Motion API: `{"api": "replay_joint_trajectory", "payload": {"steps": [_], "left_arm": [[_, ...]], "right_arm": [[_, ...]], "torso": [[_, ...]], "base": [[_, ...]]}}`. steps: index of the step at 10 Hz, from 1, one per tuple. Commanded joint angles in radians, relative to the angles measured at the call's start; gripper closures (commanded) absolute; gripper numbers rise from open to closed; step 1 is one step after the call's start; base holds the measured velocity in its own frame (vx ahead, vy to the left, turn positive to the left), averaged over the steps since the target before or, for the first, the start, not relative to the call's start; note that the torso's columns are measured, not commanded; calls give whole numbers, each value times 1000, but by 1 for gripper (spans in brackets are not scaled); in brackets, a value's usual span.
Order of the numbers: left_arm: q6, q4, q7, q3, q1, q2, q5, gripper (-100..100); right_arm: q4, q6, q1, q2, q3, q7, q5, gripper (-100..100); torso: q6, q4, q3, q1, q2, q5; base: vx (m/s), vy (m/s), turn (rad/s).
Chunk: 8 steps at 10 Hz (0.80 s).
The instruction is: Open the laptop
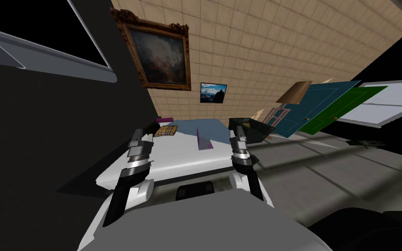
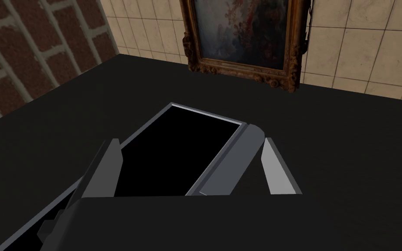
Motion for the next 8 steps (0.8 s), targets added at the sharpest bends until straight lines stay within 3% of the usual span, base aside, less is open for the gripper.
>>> {"api": "replay_joint_trajectory", "payload": {"steps": [1, 8], "left_arm": [[0, 0, 0, 0, 0, 0, 0, 0], [0, 0, 0, 0, 0, 0, 0, 0]], "right_arm": [[0, 0, 0, 0, 0, 0, 0, 0], [0, 0, 0, 0, 0, 0, 0, 0]], "torso": [[0, 41, -82, 0, 40, 0], [0, 544, -1087, 0, 544, 0]], "base": [[0, 0, 0], [0, 0, 0]]}}
